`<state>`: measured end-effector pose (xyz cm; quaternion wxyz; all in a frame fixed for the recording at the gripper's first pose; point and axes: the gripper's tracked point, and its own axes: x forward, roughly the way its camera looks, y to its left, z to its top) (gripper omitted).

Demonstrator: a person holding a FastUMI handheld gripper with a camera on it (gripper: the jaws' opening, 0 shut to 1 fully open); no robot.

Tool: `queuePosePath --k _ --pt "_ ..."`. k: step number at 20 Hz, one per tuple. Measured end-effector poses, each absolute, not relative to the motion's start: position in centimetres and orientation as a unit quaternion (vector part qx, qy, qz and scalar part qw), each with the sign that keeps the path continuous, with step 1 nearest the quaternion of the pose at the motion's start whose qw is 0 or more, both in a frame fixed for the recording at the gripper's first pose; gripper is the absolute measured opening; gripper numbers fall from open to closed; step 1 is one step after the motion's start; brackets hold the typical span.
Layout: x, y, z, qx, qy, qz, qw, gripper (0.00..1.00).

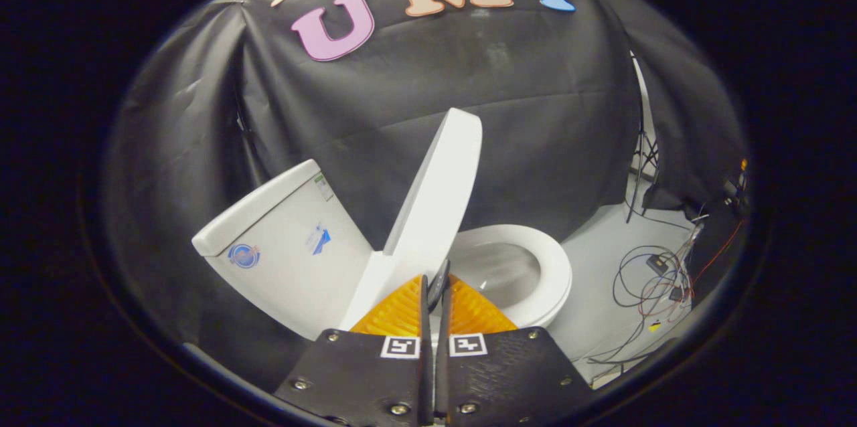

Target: Open the toilet lid.

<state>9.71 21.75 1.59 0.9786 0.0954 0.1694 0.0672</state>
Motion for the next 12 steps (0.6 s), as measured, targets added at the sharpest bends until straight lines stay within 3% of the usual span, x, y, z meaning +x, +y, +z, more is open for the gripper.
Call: queuePosePath --k 12 --pt "8.9 25.3 4.0 0.057 0.14 0.066 0.986 0.02"
